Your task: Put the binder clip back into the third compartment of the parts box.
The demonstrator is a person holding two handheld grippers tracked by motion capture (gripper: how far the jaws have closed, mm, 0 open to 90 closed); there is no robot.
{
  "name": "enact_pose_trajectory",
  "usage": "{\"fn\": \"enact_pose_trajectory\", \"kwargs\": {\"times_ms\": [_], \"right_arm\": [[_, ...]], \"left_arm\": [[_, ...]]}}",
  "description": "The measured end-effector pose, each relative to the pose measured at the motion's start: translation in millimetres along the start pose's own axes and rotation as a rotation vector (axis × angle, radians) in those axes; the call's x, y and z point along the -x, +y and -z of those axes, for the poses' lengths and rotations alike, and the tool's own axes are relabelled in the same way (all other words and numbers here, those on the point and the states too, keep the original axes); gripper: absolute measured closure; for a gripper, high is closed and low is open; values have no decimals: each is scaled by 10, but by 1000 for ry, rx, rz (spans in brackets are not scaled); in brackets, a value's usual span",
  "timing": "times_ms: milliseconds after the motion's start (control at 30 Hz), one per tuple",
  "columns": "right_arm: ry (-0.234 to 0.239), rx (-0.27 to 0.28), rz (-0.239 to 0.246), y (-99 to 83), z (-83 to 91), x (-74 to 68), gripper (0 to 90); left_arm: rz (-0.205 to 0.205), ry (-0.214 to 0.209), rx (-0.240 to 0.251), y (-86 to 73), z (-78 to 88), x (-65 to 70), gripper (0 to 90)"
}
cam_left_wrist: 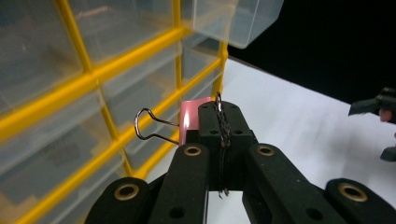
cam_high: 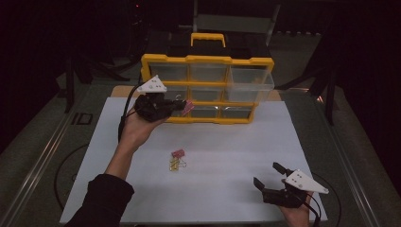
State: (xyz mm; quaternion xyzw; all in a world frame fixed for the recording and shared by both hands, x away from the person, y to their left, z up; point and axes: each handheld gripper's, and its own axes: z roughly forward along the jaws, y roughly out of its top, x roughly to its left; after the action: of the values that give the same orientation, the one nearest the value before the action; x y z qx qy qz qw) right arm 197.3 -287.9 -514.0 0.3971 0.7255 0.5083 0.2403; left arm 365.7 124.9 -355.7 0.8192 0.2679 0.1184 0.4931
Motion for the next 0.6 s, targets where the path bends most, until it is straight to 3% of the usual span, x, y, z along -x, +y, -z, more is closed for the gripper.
{"fn": "enact_pose_trajectory", "kwargs": {"times_ms": [333,600], "right_arm": [[2,3,0,-1,-3,17,83],[6,7,-3,-1,-5,18,83]], "left_arm": [[-49,-32,34,445,-21,18,894],[-66,-45,43,773,-104,50,895]]}}
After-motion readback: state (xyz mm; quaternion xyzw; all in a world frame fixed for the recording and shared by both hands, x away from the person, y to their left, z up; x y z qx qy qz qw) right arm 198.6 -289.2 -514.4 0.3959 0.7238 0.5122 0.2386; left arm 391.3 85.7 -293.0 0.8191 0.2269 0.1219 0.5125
